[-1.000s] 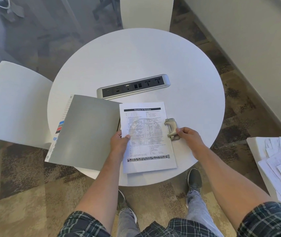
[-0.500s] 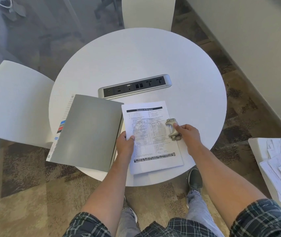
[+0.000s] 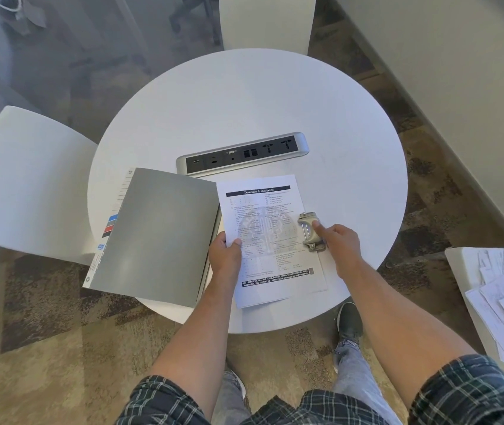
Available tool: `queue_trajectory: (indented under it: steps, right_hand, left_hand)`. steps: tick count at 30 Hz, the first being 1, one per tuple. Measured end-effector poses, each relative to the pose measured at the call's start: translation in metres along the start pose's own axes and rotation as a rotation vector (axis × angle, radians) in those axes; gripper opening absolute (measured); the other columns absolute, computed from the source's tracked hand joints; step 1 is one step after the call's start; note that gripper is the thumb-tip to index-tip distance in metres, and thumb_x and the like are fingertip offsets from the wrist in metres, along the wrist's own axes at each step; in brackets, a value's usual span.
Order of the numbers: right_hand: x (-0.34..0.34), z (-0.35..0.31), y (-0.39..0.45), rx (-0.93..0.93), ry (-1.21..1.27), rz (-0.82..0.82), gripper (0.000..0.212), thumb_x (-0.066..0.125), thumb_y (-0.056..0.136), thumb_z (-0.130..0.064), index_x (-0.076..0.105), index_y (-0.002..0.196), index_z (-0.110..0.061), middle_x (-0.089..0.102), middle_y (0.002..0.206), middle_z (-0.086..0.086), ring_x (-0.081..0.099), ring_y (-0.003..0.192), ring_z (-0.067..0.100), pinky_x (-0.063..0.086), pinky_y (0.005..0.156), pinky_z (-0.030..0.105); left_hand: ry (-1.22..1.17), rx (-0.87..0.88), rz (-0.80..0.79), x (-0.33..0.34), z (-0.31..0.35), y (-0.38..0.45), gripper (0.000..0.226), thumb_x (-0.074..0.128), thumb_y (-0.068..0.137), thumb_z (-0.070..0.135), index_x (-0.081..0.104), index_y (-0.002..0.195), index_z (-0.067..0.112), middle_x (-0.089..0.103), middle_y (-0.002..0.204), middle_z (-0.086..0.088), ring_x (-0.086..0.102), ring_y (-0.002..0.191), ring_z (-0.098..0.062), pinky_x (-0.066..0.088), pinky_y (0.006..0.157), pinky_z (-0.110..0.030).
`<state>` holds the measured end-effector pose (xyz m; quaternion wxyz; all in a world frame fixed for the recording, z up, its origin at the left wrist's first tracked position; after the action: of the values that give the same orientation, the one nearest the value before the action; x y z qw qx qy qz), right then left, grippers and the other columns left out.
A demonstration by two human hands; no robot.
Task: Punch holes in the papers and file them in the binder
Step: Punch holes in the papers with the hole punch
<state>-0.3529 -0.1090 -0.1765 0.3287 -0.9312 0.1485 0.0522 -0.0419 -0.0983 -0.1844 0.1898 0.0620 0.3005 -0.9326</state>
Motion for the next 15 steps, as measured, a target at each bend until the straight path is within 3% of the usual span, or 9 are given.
queue_trajectory:
  steps: [3,10,15]
  right_hand:
    - [0.0005,0.0015,0.0010,0.003,0.000,-0.005,0.048,0.082,0.085,-0.042,0.049,0.071,-0.011,0.047,0.059,-0.003,0.038,0.066,0.019,0.030,0.059,0.031]
    - [0.0002,0.0017,0.0024,-0.002,-0.003,-0.004,0.047,0.082,0.084,-0.045,0.053,0.074,-0.010,0.048,0.064,0.001,0.041,0.070,0.021,0.031,0.062,0.032]
    - [0.0013,0.0029,0.0017,0.014,0.021,-0.005,0.051,0.082,0.085,-0.043,0.047,0.062,-0.015,0.048,0.048,-0.013,0.040,0.064,0.018,0.031,0.062,0.031]
  left_hand:
    - [0.021,0.005,0.001,0.0003,0.0024,-0.0011,0.022,0.059,0.095,0.004,0.066,0.093,0.025,0.073,0.098,0.002,0.070,0.087,-0.016,0.055,0.073,-0.031]
    - [0.093,0.004,-0.001,-0.0002,0.0032,0.0020,0.024,0.057,0.094,0.005,0.061,0.084,0.026,0.071,0.093,0.003,0.067,0.083,-0.017,0.057,0.077,-0.035]
    - [0.124,0.013,0.000,-0.0008,0.0040,0.0007,0.020,0.058,0.095,0.008,0.063,0.088,0.026,0.072,0.099,0.001,0.070,0.088,-0.018,0.059,0.078,-0.036]
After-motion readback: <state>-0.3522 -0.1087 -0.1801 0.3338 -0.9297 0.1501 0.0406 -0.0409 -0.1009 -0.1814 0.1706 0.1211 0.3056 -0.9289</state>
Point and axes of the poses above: each hand's wrist, its own y-axis towards the middle knuckle, its own x-axis out of the palm, z = x × y, the point moved 9 cm from there along y, towards the middle knuckle
